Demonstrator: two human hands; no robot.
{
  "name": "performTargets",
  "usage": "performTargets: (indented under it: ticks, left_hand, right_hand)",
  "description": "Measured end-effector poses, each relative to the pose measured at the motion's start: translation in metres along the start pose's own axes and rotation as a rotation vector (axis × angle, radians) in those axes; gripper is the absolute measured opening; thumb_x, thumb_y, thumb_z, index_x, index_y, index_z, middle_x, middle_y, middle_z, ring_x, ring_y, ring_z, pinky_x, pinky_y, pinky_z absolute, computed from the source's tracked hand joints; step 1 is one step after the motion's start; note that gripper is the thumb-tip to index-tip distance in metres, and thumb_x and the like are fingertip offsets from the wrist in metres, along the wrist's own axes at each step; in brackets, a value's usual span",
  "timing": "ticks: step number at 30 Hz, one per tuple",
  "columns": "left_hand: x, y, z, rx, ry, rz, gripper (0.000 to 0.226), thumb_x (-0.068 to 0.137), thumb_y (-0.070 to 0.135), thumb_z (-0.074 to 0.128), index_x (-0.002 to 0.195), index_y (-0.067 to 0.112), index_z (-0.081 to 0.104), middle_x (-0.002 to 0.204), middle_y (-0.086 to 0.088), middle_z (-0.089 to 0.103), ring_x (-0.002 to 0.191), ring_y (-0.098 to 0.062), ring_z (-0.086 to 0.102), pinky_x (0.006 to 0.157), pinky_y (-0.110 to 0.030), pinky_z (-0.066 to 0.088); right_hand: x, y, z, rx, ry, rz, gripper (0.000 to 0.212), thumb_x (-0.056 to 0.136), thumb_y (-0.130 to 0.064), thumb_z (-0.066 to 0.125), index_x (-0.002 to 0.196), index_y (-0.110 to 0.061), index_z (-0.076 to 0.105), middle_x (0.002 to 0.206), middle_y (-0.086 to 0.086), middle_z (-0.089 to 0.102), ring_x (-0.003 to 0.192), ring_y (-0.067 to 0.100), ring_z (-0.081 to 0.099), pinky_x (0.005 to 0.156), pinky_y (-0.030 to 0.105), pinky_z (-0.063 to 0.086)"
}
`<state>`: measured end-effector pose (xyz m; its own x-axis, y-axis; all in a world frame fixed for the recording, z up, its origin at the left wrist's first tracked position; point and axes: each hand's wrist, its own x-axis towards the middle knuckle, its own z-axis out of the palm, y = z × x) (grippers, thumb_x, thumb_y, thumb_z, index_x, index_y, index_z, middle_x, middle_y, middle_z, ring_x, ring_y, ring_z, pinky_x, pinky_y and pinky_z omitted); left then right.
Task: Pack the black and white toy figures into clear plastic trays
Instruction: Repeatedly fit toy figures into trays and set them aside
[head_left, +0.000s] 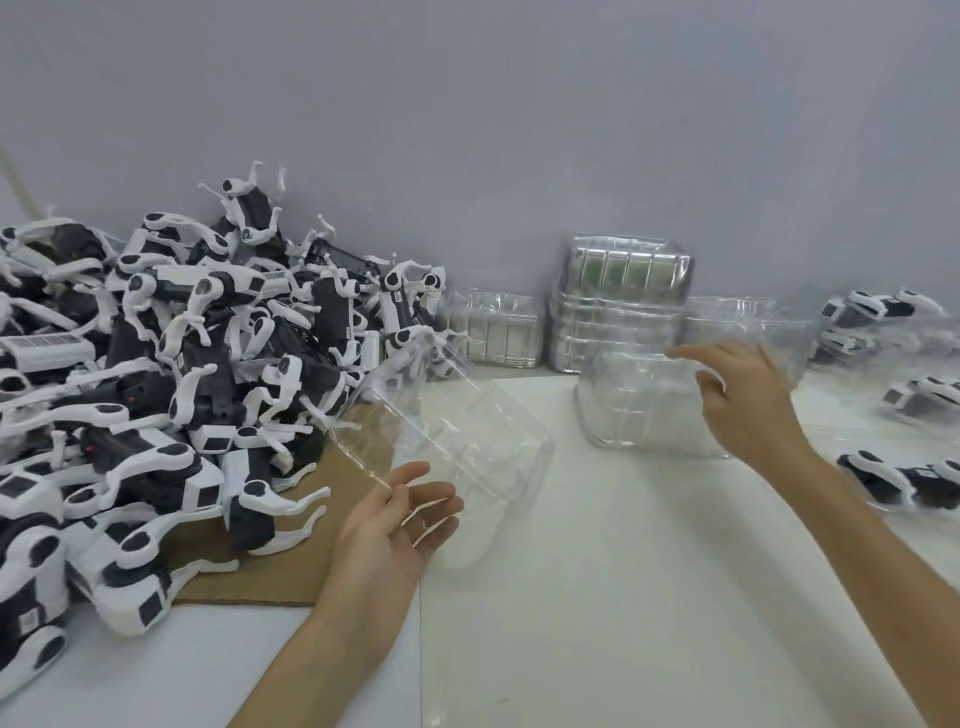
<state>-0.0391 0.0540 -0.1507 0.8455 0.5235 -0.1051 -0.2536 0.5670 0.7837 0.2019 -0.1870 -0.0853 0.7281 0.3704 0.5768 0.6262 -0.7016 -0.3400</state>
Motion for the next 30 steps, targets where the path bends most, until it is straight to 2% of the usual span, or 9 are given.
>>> performTargets:
  ticks: [5,12,14,17,20,23,25,28,30]
  left_hand:
    - [-0.003,-0.001,0.003,0.074,-0.026,0.001,0.031,0.106,0.01,0.032,0.114,0.007,0.062,0.085,-0.012,0.072,0.079,-0.023,0.072,0.08,-0.038,0.051]
    - [-0.006,-0.002,0.003,0.281,-0.043,0.002,0.028,0.106,0.009,0.035,0.112,0.01,0.063,0.091,-0.009,0.074,0.086,-0.02,0.072,0.076,-0.033,0.051]
    - [-0.007,-0.003,0.003,0.316,-0.042,-0.008,0.028,0.106,0.007,0.035,0.11,0.008,0.063,0.091,-0.011,0.075,0.086,-0.022,0.072,0.073,-0.031,0.055]
    - [-0.006,-0.005,0.003,0.335,-0.049,-0.004,0.028,0.105,0.001,0.034,0.107,0.003,0.063,0.087,-0.013,0.074,0.082,-0.025,0.073,0.068,-0.028,0.059]
    - [-0.007,-0.005,0.002,0.357,-0.092,-0.002,0.029,0.104,-0.002,0.035,0.099,0.003,0.062,0.09,-0.015,0.074,0.085,-0.027,0.073,0.069,-0.028,0.058]
    - [-0.009,-0.003,0.003,0.381,-0.156,-0.023,0.037,0.104,-0.001,0.036,0.085,0.011,0.065,0.092,-0.014,0.073,0.088,-0.027,0.073,0.071,-0.029,0.058]
    - [-0.01,-0.003,0.004,0.377,-0.209,-0.045,0.044,0.104,0.0,0.038,0.077,0.017,0.068,0.093,-0.015,0.073,0.09,-0.028,0.072,0.072,-0.03,0.057]
    - [-0.012,-0.002,0.007,0.343,-0.26,-0.071,0.033,0.104,0.002,0.039,0.086,0.012,0.065,0.097,-0.017,0.073,0.093,-0.031,0.072,0.074,-0.03,0.058]
    - [-0.012,0.0,0.01,0.421,-0.211,-0.047,0.022,0.103,0.003,0.041,0.098,0.008,0.062,0.098,-0.015,0.075,0.092,-0.03,0.073,0.076,-0.029,0.058]
  right_hand:
    - [-0.001,0.01,0.012,-0.09,-0.164,0.073,0.053,0.098,-0.003,0.044,0.139,-0.034,0.054,0.153,0.001,0.044,0.147,0.022,0.026,0.12,0.048,-0.003]
    - [-0.007,0.013,0.017,-0.181,-0.242,0.055,0.06,0.099,-0.014,0.052,0.153,-0.033,0.033,0.163,0.001,0.023,0.152,0.021,0.009,0.12,0.05,-0.009]
    - [-0.014,0.003,0.017,-0.131,-0.122,0.009,0.058,0.097,-0.016,0.056,0.152,-0.025,0.037,0.162,0.004,0.026,0.151,0.02,0.016,0.122,0.05,-0.003]
    - [-0.038,-0.029,0.015,0.298,0.117,-0.025,0.047,0.093,-0.018,0.063,0.139,-0.023,0.053,0.142,-0.004,0.05,0.128,0.004,0.042,0.114,0.039,0.032]
    - [-0.068,-0.066,0.023,0.597,-0.02,0.107,0.048,0.094,-0.032,0.065,0.139,-0.032,0.048,0.135,-0.016,0.05,0.12,-0.002,0.05,0.099,0.023,0.038]
    - [-0.084,-0.087,0.026,0.825,-0.336,0.376,0.064,0.083,-0.049,0.062,0.142,-0.037,0.042,0.139,-0.018,0.048,0.125,0.004,0.05,0.101,0.029,0.037]
    - [-0.088,-0.09,0.025,0.956,-0.477,0.458,0.062,0.074,-0.055,0.059,0.134,-0.037,0.052,0.131,-0.016,0.059,0.12,0.007,0.058,0.103,0.034,0.041]
    - [-0.091,-0.089,0.026,0.992,-0.442,0.423,0.026,0.093,-0.031,0.058,0.119,-0.03,0.064,0.112,-0.009,0.072,0.106,0.012,0.068,0.1,0.041,0.046]
    - [-0.091,-0.09,0.025,0.963,-0.299,0.426,0.022,0.1,-0.014,0.051,0.111,-0.024,0.067,0.104,-0.006,0.074,0.101,0.015,0.07,0.091,0.038,0.05]
